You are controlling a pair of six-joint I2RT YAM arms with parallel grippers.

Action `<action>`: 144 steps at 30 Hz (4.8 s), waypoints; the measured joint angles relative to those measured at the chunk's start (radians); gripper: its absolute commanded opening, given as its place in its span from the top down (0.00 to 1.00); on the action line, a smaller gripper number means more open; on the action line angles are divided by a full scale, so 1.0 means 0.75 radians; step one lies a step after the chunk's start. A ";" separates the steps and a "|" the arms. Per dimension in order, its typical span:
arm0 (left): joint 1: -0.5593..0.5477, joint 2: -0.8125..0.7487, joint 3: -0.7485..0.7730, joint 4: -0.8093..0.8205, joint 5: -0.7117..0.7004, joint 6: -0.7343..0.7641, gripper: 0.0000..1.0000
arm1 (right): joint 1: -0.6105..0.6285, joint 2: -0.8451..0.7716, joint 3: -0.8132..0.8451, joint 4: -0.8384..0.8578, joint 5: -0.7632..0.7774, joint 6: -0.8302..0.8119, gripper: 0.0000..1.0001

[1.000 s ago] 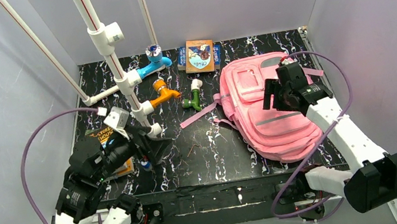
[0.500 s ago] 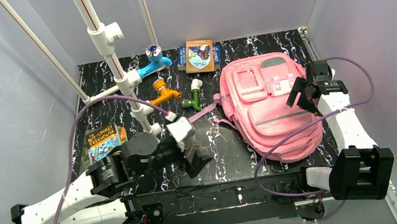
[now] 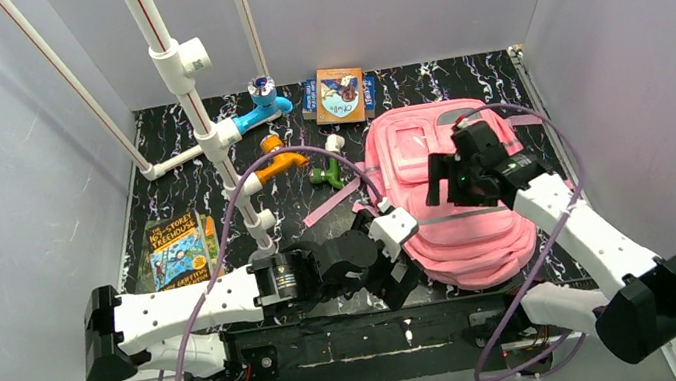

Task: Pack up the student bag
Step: Move the student bag to the center of the board, then unzip the student bag at the center of the board.

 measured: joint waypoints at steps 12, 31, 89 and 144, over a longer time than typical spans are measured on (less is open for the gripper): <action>0.001 0.117 0.081 -0.033 0.033 -0.135 0.01 | -0.889 -0.061 -0.052 -0.026 0.058 -0.029 0.05; 0.010 0.178 0.112 -0.116 -0.026 -0.192 0.01 | -0.260 -0.152 0.009 0.057 -0.109 -0.008 0.13; 0.231 0.930 0.678 -0.283 -0.277 -0.027 1.00 | -0.782 0.224 -0.374 0.582 -0.610 0.134 0.47; 0.449 0.758 0.621 -0.266 0.242 -0.060 1.00 | -0.440 0.033 -0.529 0.778 -0.521 -1.347 0.48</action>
